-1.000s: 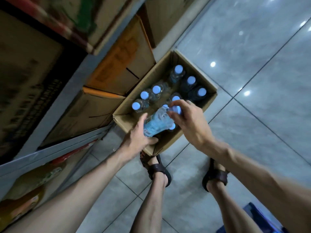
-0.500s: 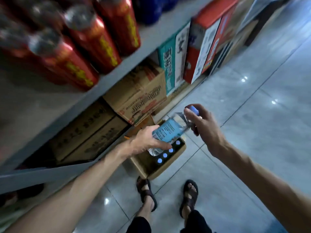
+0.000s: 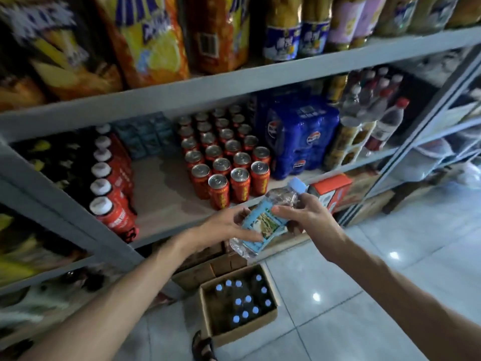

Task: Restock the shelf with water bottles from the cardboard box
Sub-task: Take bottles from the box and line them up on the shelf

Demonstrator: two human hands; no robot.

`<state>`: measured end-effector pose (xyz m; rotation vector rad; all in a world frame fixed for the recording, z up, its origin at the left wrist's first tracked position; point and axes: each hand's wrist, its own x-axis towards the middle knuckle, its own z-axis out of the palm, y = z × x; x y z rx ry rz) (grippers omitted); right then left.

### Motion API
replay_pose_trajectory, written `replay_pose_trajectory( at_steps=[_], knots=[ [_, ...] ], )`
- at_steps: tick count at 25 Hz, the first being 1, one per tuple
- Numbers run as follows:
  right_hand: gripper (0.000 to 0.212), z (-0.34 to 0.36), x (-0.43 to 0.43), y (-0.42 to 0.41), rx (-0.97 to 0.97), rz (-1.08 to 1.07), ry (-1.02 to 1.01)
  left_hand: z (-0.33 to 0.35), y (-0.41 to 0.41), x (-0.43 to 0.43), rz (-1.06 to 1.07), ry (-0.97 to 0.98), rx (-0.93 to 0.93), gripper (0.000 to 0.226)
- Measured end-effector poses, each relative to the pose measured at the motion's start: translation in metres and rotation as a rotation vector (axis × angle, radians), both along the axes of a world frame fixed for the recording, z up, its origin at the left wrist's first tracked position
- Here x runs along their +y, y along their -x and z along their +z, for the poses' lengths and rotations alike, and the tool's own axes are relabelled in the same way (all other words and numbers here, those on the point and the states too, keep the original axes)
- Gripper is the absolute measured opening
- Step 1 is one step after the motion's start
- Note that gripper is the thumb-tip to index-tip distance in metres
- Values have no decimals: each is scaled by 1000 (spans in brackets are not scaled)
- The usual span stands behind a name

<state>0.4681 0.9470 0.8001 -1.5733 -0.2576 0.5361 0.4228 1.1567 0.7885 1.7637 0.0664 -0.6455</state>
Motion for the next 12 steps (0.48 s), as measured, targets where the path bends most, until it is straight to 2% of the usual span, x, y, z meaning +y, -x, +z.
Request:
replay_pose_trajectory(
  at_steps=[3,6,9,12],
  knots=[
    [20,16,28,-14,-57,11,51,12,-2,15,107,-143,-171,46],
    [32,19,59,-28,-42,111,99,10,-1,46,184,-62,-171,40],
    [29,21,93,-42,-64,234,159,6,-2,76,226,10,-130,33],
    [16,22,129,-55,-109,316,221,-2,-5,104,303,-44,-120,42]
  ],
)
